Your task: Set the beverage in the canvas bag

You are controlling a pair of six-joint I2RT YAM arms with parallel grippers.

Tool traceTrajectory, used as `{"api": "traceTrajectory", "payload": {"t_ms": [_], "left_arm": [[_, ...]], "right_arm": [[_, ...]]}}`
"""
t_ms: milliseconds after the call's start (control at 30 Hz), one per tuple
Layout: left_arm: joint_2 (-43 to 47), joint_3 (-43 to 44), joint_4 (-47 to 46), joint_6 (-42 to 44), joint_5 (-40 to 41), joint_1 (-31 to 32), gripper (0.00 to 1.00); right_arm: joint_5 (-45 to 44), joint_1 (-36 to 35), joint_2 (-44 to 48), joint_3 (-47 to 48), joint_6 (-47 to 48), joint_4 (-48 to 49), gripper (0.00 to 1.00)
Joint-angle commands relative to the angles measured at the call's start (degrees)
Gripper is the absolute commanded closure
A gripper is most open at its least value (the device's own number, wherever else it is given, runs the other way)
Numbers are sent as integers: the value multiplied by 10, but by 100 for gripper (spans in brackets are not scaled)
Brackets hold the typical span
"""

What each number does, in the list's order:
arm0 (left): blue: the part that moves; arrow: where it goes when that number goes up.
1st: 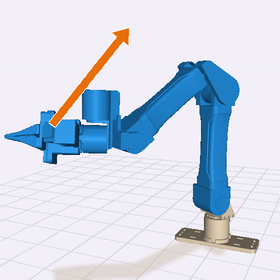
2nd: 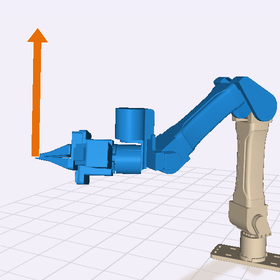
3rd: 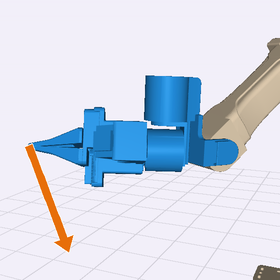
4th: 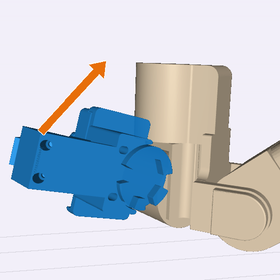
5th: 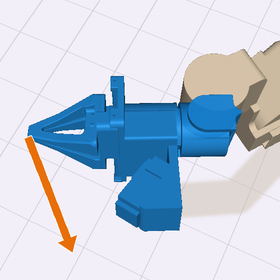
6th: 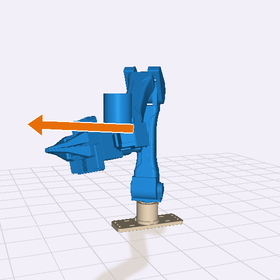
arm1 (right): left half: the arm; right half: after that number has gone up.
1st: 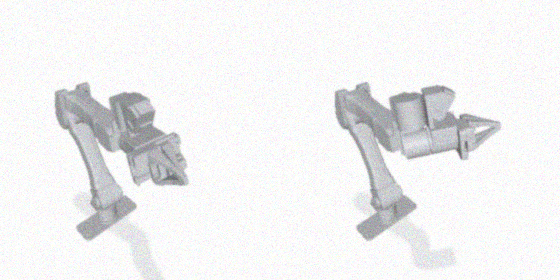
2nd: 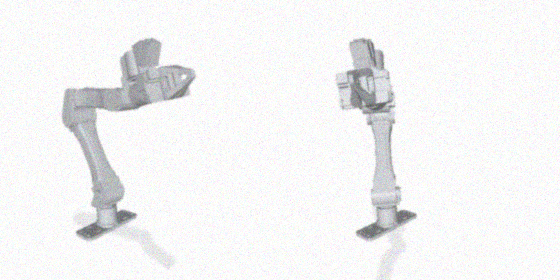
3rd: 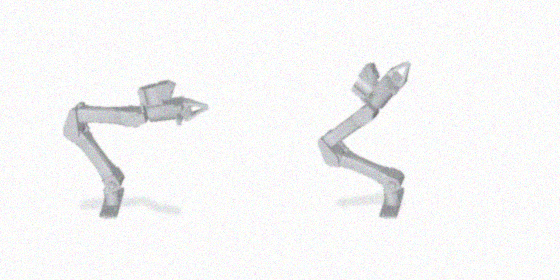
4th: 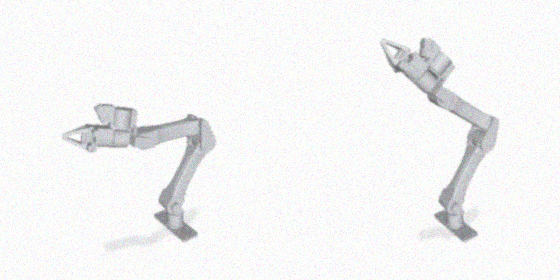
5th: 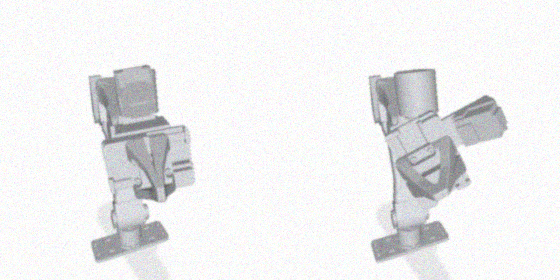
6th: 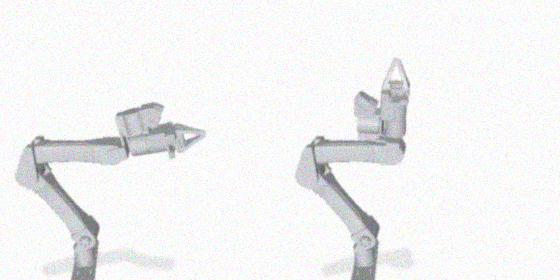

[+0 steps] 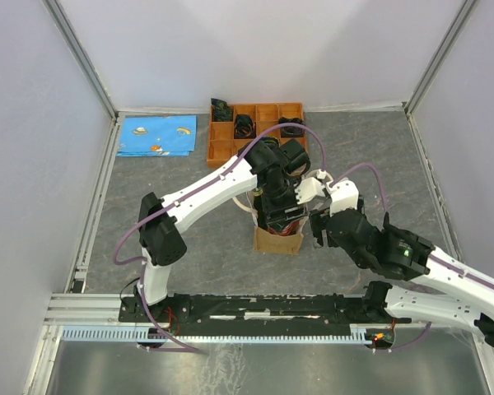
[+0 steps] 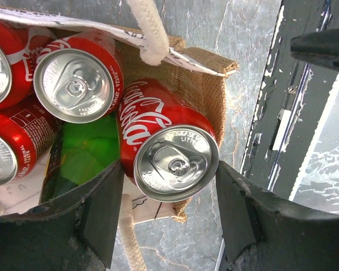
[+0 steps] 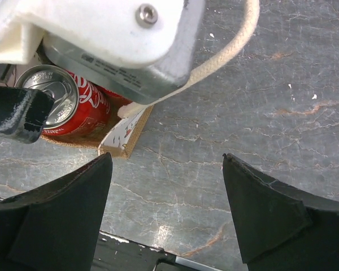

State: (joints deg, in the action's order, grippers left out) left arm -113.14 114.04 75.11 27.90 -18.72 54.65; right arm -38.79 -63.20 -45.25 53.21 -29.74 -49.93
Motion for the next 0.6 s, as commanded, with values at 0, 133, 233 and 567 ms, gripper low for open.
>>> {"api": "traceTrajectory", "payload": {"t_ms": [0, 133, 233, 567], "left_arm": [[8, 46, -4, -17, 1, -4, 31], [8, 45, -5, -19, 2, -4, 29], [9, 47, -5, -19, 4, -3, 26], [9, 44, -9, -21, 11, -5, 24]], "right_arm": [[1, 1, -6, 3, -2, 26, 13], [3, 0, -10, 4, 0, 25, 13], [2, 1, -10, 3, 0, 26, 13], [5, 1, -12, -3, -6, 33, 12]]}}
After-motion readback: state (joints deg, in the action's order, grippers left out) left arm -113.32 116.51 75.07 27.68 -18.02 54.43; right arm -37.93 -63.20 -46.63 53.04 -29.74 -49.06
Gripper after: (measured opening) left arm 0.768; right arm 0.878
